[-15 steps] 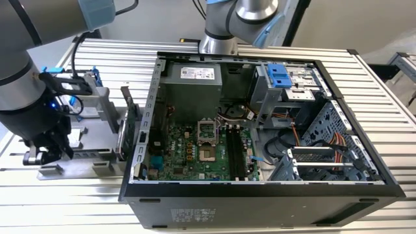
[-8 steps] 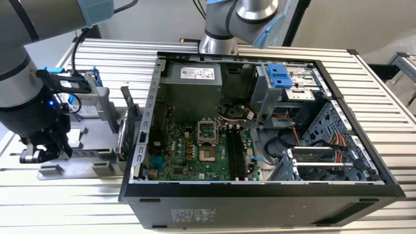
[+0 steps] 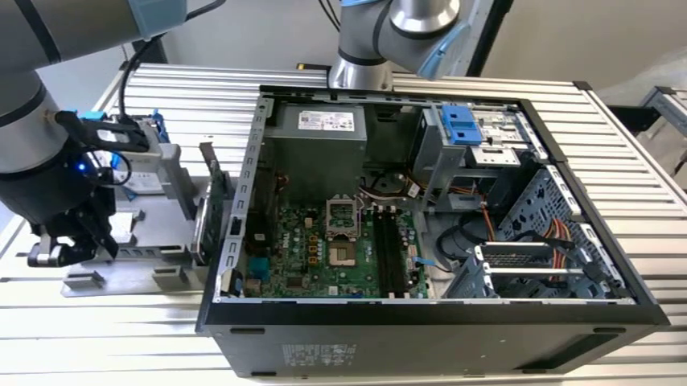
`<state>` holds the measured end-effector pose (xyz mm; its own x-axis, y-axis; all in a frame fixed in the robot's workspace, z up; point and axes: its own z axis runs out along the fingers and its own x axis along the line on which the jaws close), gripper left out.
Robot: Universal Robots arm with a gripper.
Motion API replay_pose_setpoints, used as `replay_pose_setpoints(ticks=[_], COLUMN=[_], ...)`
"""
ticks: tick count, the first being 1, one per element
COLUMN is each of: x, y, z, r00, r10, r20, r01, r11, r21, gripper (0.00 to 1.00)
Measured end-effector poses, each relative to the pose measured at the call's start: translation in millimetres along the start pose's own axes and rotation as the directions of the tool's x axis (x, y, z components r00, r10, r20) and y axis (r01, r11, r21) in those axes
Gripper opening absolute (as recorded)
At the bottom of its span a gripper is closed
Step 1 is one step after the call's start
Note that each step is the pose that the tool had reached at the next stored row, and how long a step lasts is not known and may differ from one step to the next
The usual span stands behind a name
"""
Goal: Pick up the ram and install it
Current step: 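Pick up the ram and move it above insertion slot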
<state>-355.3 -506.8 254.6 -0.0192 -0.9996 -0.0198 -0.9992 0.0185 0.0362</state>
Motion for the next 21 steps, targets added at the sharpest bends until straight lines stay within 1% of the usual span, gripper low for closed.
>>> replay_pose_setpoints(ticks=[3,6,21], x=[0.0,-0.1,-0.6], y=[0.1,0.2,1.2], z=[-2.4,-6.5,-33.1], r00=[1.0,1.0,1.0], r10=[0.005,0.005,-0.003], r20=[0.0002,0.0003,0.0], r01=[-0.005,-0.005,0.003], r11=[1.0,1.0,1.0], r21=[0.0001,0.0002,0.0], gripper=[0.0,0.0,0.0])
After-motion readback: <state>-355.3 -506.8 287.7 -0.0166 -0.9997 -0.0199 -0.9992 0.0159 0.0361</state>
